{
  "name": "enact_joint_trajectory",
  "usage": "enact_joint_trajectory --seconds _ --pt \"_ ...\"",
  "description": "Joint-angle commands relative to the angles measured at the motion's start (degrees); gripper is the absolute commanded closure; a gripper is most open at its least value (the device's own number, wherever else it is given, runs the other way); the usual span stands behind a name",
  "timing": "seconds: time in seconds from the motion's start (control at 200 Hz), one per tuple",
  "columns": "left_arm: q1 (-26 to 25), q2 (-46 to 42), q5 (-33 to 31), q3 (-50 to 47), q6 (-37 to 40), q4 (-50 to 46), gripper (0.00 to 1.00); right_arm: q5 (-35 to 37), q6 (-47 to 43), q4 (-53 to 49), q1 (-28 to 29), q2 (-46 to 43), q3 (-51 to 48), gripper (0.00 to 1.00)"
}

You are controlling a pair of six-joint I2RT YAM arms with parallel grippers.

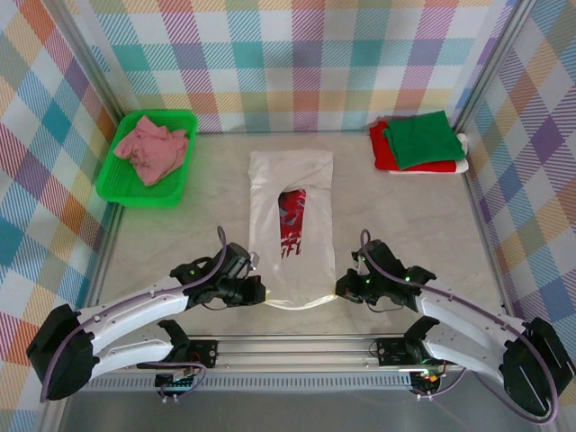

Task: Fold and stack the t-shirts

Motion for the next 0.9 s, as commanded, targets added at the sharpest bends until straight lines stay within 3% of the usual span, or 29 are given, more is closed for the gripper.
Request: enact_joint_trajectory --seconds 0.0,0.32,0.57,0.895 --pt "2.43 -0.21 0.09 3.27 2.93 -3.6 1.0 2.74 -1.6 -3.88 -0.64 0.35 3.93 1.0" --pt "10.29 3.99 2.71 9.35 8.24 -2.21 1.0 2.7 -9.52 -7.74 -9.12 2.62 12.56 1.0" --pt "17.77 10.22 0.82 12.56 9.37 2.25 1.0 2.56 -13.74 -4.3 -14.75 10.69 18.7 1.0" --pt "25.31 23.56 -0.47 20.44 16.17 7.41 1.0 2.91 -17.91 2.85 -16.02 26.15 28.85 1.0"
